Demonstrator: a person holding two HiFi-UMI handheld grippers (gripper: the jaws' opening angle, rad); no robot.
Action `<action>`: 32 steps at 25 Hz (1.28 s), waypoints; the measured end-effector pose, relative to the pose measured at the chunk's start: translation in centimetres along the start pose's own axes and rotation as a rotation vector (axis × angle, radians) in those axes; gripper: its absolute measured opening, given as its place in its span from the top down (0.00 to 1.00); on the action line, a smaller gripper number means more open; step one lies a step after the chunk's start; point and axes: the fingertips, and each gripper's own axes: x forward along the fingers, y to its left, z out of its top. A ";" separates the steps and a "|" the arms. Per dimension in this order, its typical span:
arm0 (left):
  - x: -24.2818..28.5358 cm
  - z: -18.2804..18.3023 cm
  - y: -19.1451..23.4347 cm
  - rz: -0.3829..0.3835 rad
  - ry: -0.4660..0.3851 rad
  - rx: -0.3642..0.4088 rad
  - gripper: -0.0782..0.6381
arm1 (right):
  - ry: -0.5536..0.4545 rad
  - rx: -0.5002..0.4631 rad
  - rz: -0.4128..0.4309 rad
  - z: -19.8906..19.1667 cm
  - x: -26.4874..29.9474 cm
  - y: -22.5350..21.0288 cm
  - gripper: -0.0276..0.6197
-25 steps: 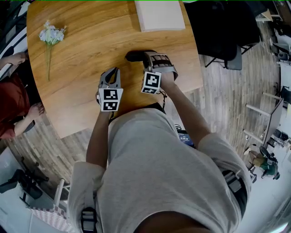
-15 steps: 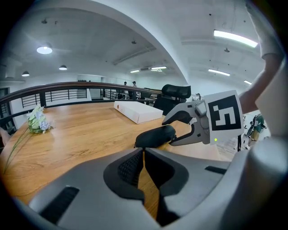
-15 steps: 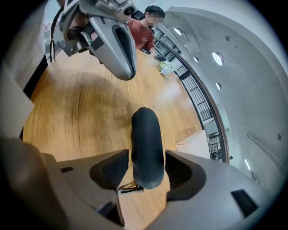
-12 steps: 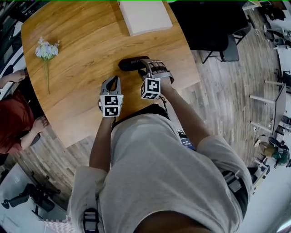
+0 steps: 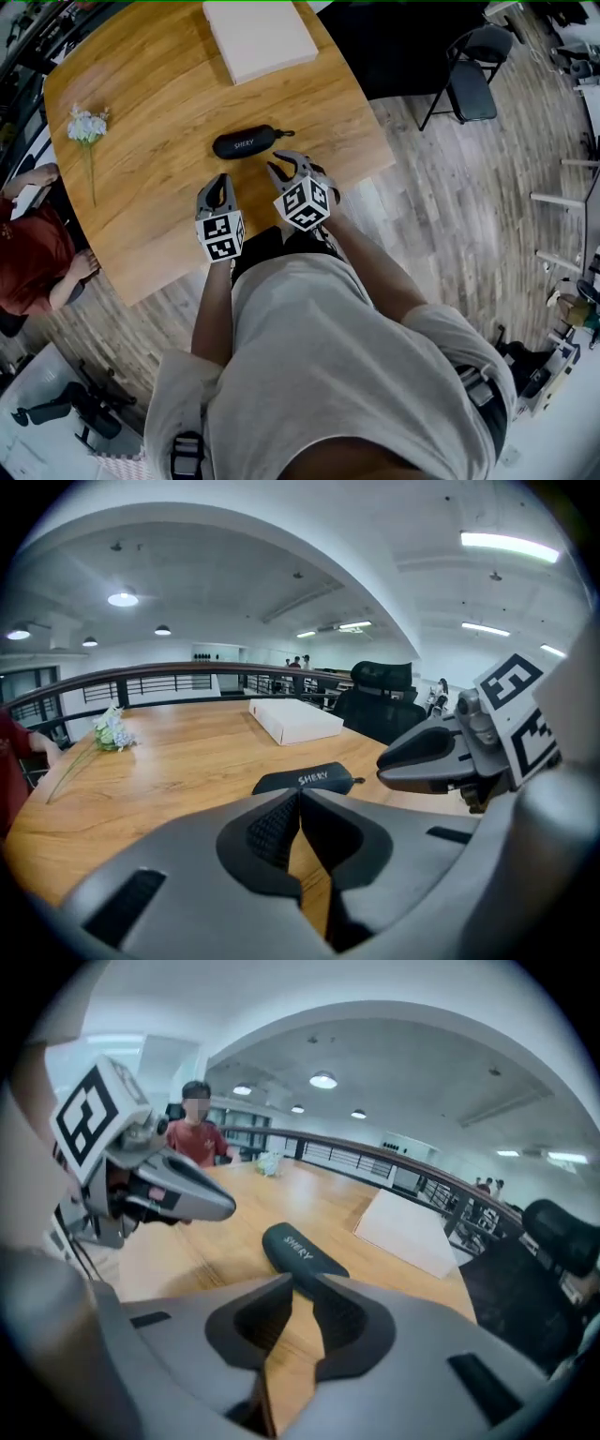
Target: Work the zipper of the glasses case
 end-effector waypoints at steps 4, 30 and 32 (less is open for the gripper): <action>-2.1 2.4 -3.1 0.029 -0.062 -0.021 0.86 | -0.111 0.180 0.000 0.2 -4.3 -0.6 0.91; -17.9 16.3 -6.0 0.097 -0.457 0.101 0.86 | -0.593 0.253 -0.277 13.5 -22.5 -2.8 0.92; -18.6 16.4 -5.5 0.101 -0.471 0.089 0.86 | -0.602 0.238 -0.291 14.2 -23.1 -2.6 0.92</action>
